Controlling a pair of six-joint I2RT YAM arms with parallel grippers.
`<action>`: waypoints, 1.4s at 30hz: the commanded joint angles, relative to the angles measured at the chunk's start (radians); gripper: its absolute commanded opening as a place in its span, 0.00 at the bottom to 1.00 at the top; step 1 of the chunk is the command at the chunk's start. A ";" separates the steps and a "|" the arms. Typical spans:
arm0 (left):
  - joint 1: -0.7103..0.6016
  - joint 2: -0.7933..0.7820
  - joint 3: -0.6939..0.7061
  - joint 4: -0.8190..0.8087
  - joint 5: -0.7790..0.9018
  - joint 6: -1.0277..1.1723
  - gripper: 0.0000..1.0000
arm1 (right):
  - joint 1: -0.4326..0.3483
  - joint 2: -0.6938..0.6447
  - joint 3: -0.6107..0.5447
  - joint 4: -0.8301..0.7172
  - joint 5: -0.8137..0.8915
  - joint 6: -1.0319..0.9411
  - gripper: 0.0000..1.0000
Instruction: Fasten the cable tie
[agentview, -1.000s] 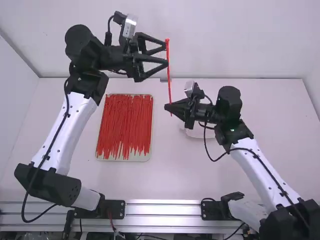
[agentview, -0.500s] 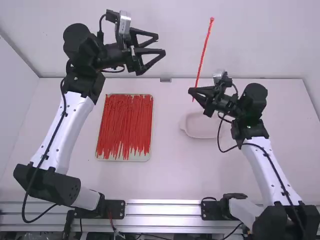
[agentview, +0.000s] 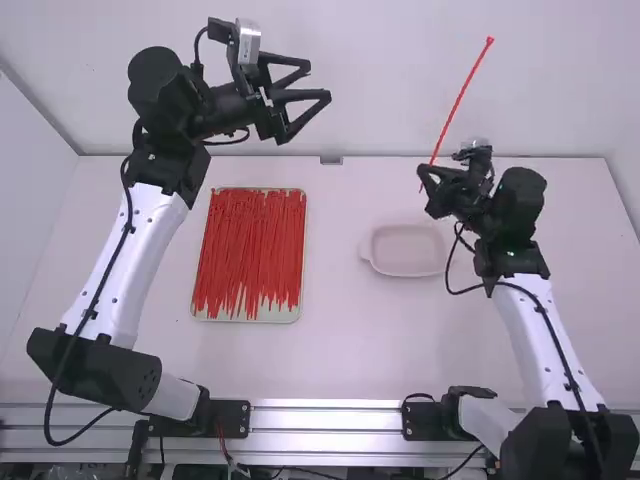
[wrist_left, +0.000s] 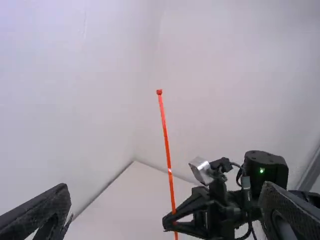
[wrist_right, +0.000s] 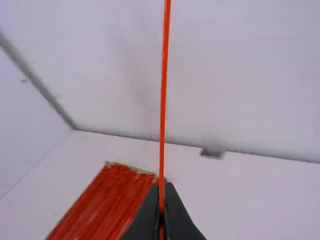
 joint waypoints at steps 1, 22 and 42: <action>-0.002 -0.003 0.014 0.008 -0.008 0.016 0.99 | 0.031 -0.006 0.031 -0.022 0.183 -0.019 0.00; -0.002 -0.003 0.014 -0.040 -0.057 0.014 0.99 | 0.414 0.023 0.354 -0.494 1.185 -0.051 0.00; -0.017 -0.003 0.014 -0.017 -0.059 -0.090 0.99 | 0.803 0.153 0.395 -0.777 1.836 0.169 0.00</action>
